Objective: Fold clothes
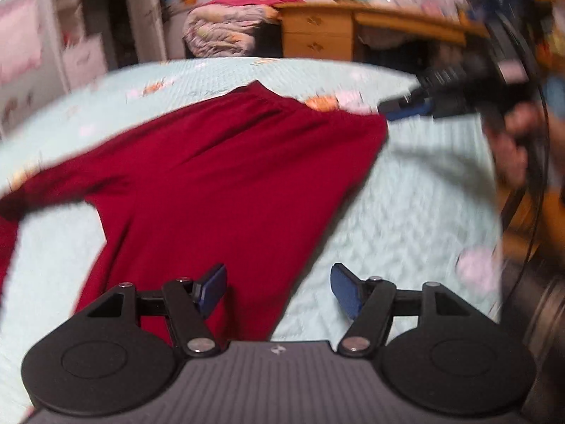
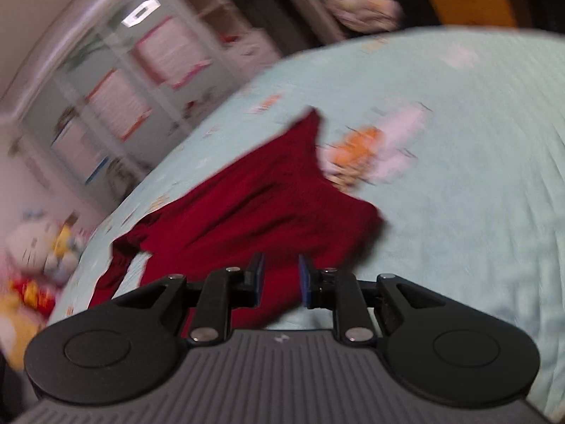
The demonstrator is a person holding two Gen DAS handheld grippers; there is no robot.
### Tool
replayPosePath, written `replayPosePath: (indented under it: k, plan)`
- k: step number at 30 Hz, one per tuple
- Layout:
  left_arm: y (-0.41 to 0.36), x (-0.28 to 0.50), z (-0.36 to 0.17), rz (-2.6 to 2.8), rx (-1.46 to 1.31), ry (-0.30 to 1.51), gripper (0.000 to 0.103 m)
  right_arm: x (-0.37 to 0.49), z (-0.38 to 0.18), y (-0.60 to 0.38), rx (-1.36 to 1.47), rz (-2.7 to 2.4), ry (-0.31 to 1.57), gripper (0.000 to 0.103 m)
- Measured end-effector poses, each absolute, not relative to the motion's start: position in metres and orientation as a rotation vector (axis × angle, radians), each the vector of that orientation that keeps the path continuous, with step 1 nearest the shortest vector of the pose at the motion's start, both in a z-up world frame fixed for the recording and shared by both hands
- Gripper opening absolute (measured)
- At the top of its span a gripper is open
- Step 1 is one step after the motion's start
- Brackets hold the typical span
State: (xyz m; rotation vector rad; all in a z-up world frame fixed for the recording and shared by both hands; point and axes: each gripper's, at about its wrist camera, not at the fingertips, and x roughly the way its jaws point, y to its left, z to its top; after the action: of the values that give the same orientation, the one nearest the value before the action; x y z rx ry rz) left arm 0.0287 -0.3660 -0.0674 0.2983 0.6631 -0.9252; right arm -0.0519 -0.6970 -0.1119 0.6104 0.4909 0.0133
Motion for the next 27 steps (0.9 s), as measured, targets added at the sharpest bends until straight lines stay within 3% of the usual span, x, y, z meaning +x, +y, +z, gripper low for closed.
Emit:
replayPosePath:
  k: [6, 9, 14, 15, 17, 23, 27]
  plan:
    - [-0.365, 0.098, -0.063, -0.916, 0.011, 0.787, 0.064, 0.004, -0.083, -0.673, 0.443, 0.228, 0.581, 0.021]
    - [-0.375, 0.134, -0.068, -0.931, -0.011, 0.839, 0.048, 0.055, -0.085, -0.664, 0.386, 0.358, 0.677, 0.021]
    - [-0.376, 0.199, -0.086, -0.86, -0.078, 0.923, 0.042, 0.156, -0.102, -0.662, 0.409, 0.517, 0.858, 0.021]
    - [-0.372, 0.211, -0.088, -0.829, -0.104, 0.932, 0.034, 0.176, -0.107, -0.667, 0.435, 0.521, 0.885, 0.021]
    - [-0.366, 0.231, -0.089, -0.775, -0.137, 0.93, 0.03, 0.214, -0.114, -0.682, 0.486, 0.421, 0.879, 0.021]
    - [-0.349, 0.249, -0.066, -0.721, -0.229, 0.876, 0.031, 0.221, -0.116, -0.703, 0.629, 0.423, 0.81, 0.021]
    - [-0.372, 0.255, -0.07, -0.843, -0.225, 0.897, 0.041, 0.219, -0.115, -0.708, 0.648, 0.48, 0.815, 0.021]
